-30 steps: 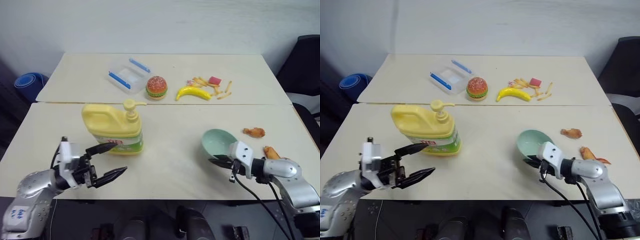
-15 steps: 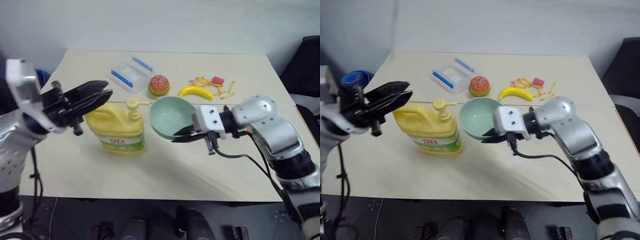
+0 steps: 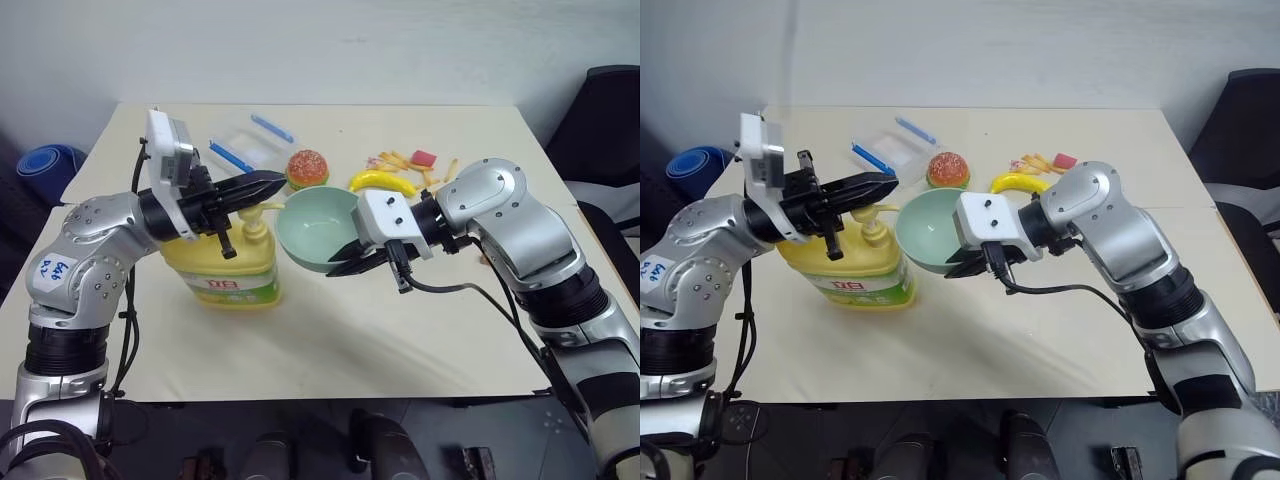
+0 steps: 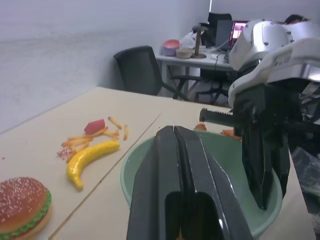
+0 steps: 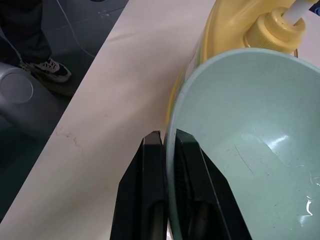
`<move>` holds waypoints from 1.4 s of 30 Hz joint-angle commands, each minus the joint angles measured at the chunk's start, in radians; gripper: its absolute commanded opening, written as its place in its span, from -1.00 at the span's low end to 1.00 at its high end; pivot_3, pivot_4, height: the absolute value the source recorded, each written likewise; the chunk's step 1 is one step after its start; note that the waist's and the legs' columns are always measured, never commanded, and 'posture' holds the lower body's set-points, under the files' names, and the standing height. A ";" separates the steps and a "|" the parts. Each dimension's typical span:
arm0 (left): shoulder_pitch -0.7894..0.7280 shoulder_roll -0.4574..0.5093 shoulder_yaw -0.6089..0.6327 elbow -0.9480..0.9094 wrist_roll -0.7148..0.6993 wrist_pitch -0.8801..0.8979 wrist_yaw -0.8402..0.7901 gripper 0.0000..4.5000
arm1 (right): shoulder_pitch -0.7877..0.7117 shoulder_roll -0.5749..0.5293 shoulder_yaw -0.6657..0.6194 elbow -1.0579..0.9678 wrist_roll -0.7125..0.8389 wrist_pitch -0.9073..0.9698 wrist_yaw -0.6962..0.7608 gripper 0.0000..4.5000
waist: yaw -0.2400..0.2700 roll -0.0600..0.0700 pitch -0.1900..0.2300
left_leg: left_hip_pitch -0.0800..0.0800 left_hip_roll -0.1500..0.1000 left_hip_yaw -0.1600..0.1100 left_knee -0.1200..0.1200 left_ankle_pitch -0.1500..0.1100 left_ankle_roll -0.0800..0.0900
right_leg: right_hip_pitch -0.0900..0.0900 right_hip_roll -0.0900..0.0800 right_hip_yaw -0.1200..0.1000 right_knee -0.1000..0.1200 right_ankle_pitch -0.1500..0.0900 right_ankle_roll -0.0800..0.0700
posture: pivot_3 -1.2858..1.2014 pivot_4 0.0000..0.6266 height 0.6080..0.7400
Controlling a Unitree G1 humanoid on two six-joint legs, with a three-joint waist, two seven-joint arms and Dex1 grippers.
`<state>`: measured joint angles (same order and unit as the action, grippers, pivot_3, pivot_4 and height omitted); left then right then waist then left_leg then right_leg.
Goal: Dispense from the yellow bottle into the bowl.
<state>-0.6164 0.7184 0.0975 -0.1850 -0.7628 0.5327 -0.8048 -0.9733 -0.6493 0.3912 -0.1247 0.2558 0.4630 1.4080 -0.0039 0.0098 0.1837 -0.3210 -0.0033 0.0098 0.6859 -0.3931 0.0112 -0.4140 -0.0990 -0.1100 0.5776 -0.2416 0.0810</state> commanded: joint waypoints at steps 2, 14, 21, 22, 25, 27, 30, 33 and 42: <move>0.020 0.002 -0.012 -0.023 0.048 0.026 0.013 -0.99 | -0.021 0.012 -0.021 -0.032 0.016 0.014 0.000 -1.00 | 0.001 0.000 0.000 | 0.000 0.000 0.000 0.000 0.000 0.000 | 0.000 -0.001 0.000 0.000 0.000 0.000 | 0.03 -0.52 1.00; 0.102 0.013 -0.086 -0.033 0.158 0.104 0.053 -0.99 | -0.022 0.049 -0.018 -0.014 0.003 0.025 -0.024 -1.00 | 0.000 0.002 -0.001 | 0.004 0.000 0.000 0.000 0.000 0.000 | 0.002 -0.002 0.001 0.002 0.000 0.000 | 0.03 -0.52 1.00; 0.149 -0.005 -0.118 -0.017 0.169 0.135 0.073 -0.99 | -0.027 0.069 -0.024 -0.010 0.005 0.031 -0.047 -1.00 | 0.000 0.006 -0.007 | 0.006 0.000 0.000 0.000 0.000 -0.001 | 0.003 -0.003 0.002 0.004 -0.001 -0.001 | 0.03 -0.52 1.00; 0.156 -0.003 -0.120 -0.018 0.165 0.142 0.070 -0.99 | -0.025 0.069 -0.024 -0.013 0.005 0.034 -0.047 -1.00 | 0.000 0.007 -0.008 | 0.006 0.000 0.000 0.000 0.000 -0.001 | 0.003 -0.003 0.002 0.004 -0.001 -0.001 | 0.03 -0.52 1.00; 0.190 0.010 -0.127 -0.013 0.177 0.157 0.075 -0.99 | -0.017 0.071 -0.024 -0.025 0.011 0.061 -0.055 -1.00 | -0.001 0.009 -0.014 | 0.006 0.000 0.000 0.000 0.000 -0.001 | 0.003 -0.003 0.002 0.005 -0.001 -0.002 | 0.03 -0.52 1.00; 0.205 -0.009 -0.114 -0.011 0.167 0.154 0.091 -0.99 | -0.014 0.070 -0.025 -0.028 0.013 0.073 -0.057 -1.00 | -0.001 0.011 -0.019 | 0.007 0.000 0.001 -0.001 0.000 -0.001 | 0.003 -0.003 0.002 0.005 -0.001 -0.002 | 0.03 -0.52 1.00; 0.209 -0.049 -0.091 -0.019 0.147 0.122 0.099 -0.99 | -0.006 0.065 -0.027 -0.032 0.010 0.074 -0.060 -1.00 | 0.000 0.013 -0.023 | 0.008 0.000 0.000 -0.002 0.000 -0.001 | 0.004 -0.004 0.002 0.005 -0.001 -0.002 | 0.03 -0.52 1.00; 0.191 -0.100 -0.028 -0.045 0.101 0.089 0.106 -0.99 | 0.026 0.057 -0.048 -0.030 0.005 0.060 -0.085 -1.00 | 0.000 0.013 -0.023 | 0.009 0.000 0.000 -0.002 0.000 -0.001 | 0.004 -0.004 0.003 0.005 -0.001 -0.002 | 0.03 -0.52 1.00; 0.197 -0.011 0.190 -0.128 -0.084 -0.015 -0.199 -0.99 | 0.336 -0.021 -0.114 0.222 -0.078 -0.337 -0.113 -1.00 | 0.000 0.000 -0.013 | 0.000 0.000 -0.001 -0.001 0.000 -0.001 | -0.001 -0.003 -0.001 0.000 -0.001 -0.002 | 0.03 -0.52 1.00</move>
<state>-0.4347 0.6775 0.2568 -0.2688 -0.8205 0.5238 -0.9408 -0.6397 -0.6769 0.3134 0.0592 0.1908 0.2305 1.3126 -0.0041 0.0102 0.1704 -0.3213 -0.0038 0.0088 0.6843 -0.3935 0.0102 -0.4146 -0.1022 -0.1105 0.5774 -0.2429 0.0788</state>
